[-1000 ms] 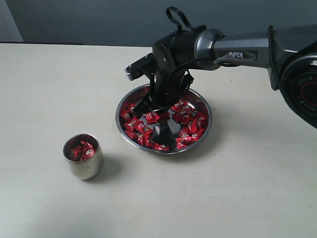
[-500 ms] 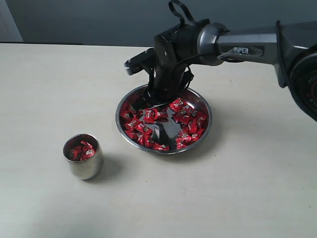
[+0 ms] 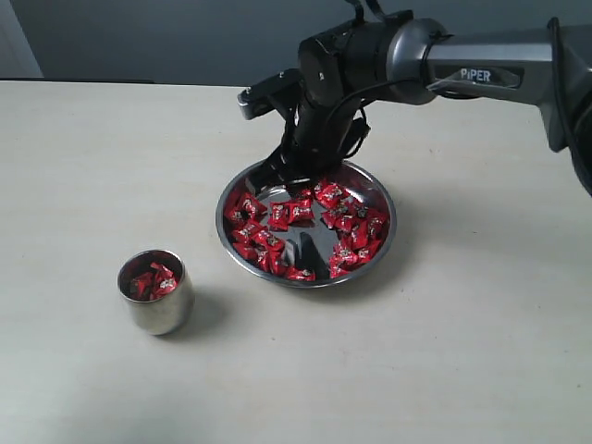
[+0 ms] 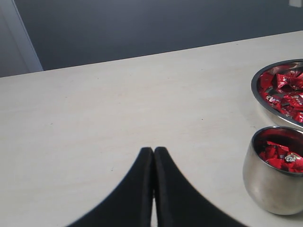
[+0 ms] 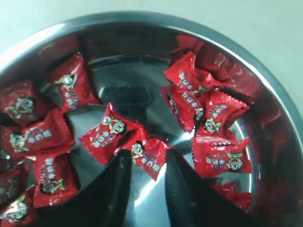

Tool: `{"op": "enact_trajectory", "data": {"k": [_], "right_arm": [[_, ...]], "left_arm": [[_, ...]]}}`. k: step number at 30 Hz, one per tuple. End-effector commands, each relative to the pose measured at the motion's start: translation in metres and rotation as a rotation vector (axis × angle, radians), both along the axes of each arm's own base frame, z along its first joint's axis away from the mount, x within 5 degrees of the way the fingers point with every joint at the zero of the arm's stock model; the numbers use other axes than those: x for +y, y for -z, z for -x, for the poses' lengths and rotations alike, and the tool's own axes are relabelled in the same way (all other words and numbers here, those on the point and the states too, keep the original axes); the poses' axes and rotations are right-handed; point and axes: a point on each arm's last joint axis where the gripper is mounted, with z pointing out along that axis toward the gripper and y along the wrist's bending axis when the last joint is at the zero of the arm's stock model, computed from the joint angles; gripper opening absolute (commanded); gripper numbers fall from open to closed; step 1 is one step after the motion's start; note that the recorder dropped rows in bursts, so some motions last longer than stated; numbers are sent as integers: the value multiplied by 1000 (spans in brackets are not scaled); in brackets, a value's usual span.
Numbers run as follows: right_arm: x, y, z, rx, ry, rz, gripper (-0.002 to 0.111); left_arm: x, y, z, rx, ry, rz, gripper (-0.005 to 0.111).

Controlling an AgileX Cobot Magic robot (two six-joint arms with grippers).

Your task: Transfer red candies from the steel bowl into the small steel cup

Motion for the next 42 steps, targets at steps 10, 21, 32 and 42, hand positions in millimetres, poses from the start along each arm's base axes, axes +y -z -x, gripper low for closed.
{"op": "enact_trajectory", "data": {"k": [10, 21, 32, 42], "right_arm": [[-1, 32, -6, 57, 37, -14, 45], [-3, 38, -5, 83, 38, 8, 7], [27, -31, 22, -12, -41, -130, 1], [0, 15, -2, 67, 51, -57, 46]], "left_arm": [[0, -1, 0, -15, -2, 6, 0], [0, -1, 0, -15, -2, 6, 0], [0, -1, 0, -15, -2, 6, 0], [0, -1, 0, -15, -2, 6, 0]]}}
